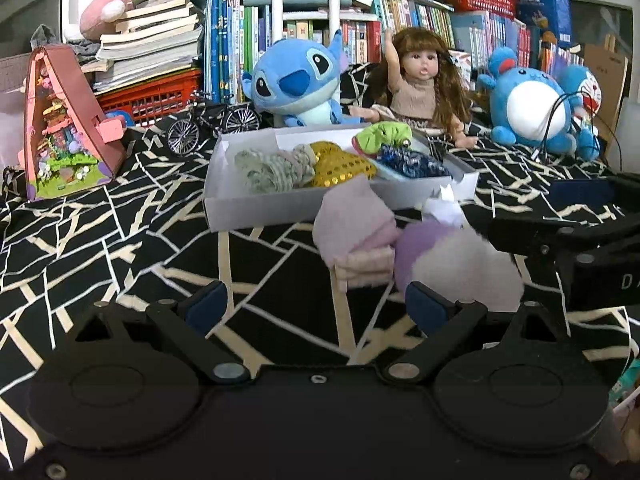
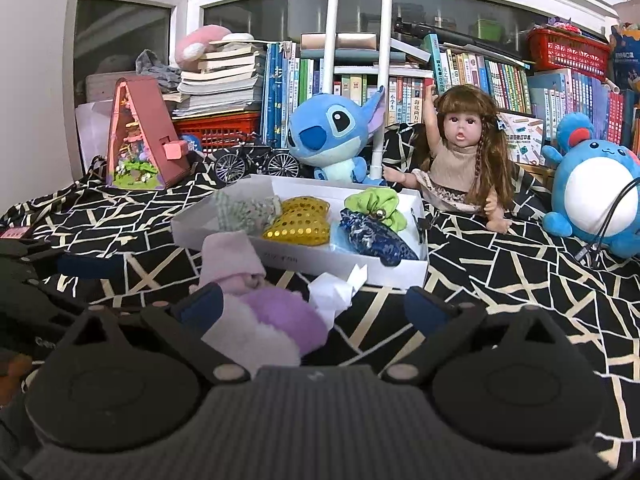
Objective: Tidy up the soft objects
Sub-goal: 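Move the right tool to the white fluffy pompom while the left tool reaches the beige tag block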
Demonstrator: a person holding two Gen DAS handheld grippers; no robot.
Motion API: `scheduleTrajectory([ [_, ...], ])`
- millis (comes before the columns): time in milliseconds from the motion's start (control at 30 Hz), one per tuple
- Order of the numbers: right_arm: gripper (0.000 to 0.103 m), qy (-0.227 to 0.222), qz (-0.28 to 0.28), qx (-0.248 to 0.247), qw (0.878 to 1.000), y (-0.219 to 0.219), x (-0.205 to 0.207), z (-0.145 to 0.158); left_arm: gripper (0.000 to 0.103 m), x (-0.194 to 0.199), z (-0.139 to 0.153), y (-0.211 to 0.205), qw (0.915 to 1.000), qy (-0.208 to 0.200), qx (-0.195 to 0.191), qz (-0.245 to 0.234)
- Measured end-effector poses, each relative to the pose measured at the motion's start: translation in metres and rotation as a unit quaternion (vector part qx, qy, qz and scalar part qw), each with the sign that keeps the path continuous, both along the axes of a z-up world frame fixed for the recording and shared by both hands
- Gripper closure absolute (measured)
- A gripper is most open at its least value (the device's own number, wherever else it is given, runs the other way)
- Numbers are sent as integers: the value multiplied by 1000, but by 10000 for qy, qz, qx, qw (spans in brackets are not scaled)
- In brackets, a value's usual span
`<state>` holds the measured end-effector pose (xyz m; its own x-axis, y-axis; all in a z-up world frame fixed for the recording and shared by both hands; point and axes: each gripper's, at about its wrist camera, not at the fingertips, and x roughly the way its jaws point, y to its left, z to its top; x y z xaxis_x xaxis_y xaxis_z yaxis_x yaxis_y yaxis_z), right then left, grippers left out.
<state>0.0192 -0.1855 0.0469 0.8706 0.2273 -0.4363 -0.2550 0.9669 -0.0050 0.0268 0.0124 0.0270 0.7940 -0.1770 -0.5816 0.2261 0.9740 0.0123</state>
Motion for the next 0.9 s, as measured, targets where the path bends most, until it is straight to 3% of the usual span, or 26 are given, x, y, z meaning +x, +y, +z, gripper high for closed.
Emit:
scheduleTrajectory([
  [500, 2, 409, 95, 17, 9991, 2, -13, -17, 7, -27, -11, 10, 9992, 336, -182, -66],
  [900, 2, 744, 383, 31, 9965, 5, -12, -29, 10, -45, -19, -7, 9971, 399, -154, -629],
])
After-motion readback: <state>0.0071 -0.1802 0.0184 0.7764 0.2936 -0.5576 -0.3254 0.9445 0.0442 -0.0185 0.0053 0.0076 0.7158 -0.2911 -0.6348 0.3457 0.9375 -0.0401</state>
